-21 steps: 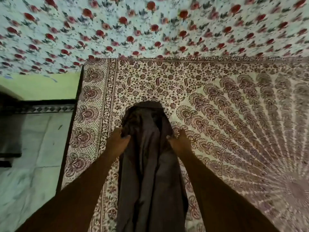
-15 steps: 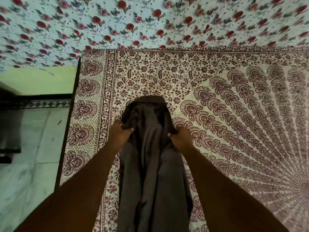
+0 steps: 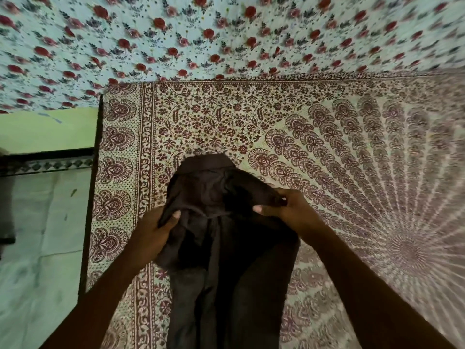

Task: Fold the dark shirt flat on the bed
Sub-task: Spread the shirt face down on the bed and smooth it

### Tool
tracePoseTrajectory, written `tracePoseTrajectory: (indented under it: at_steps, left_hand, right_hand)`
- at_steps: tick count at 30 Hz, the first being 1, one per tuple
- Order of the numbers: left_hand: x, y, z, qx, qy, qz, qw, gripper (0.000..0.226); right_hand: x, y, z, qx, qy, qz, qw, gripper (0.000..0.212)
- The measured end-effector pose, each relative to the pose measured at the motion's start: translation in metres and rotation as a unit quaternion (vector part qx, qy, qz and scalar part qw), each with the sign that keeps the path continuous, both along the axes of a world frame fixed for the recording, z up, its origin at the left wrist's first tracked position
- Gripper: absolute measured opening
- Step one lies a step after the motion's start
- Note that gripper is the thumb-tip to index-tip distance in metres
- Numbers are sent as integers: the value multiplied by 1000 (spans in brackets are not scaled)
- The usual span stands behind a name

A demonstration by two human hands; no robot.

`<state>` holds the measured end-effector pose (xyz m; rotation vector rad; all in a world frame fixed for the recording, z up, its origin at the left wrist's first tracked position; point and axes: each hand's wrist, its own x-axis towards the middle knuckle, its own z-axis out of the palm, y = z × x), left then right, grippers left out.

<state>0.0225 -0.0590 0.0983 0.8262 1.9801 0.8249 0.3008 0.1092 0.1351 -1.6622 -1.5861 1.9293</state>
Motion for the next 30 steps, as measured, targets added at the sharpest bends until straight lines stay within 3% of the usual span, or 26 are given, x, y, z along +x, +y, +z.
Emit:
tracePoseTrajectory:
  at_steps: [3,8,13,16,19,21,26,30]
  left_hand:
    - [-1,-31,47,-12,97,-52,994,33]
    - [-4,-70,131,4,131,-33,991,23]
    - [-7,-106,214,-11,137,-68,988,32]
    - [6,-125,263,23,105,-117,987,11]
    - [29,-137,306,40,48,-161,985,39]
    - [37,-140,326,53,44,-180,981,45]
    - [64,-137,367,88,97,-202,971,14]
    - [94,-125,396,147,119,-121,974,9]
  right_hand:
    - [25,-10,50,114,-81,10,990,6]
    - [66,-35,134,250,-128,-99,954,8]
    - [102,-76,212,313,-165,-53,934,20]
    - [119,-105,254,354,-176,-50,917,28]
    - [141,-129,293,386,-173,-55,904,21]
    - [158,-137,315,399,-172,-68,898,20]
    - [210,-143,361,429,-181,-83,881,19]
    - [251,-136,390,450,-186,-6,873,38]
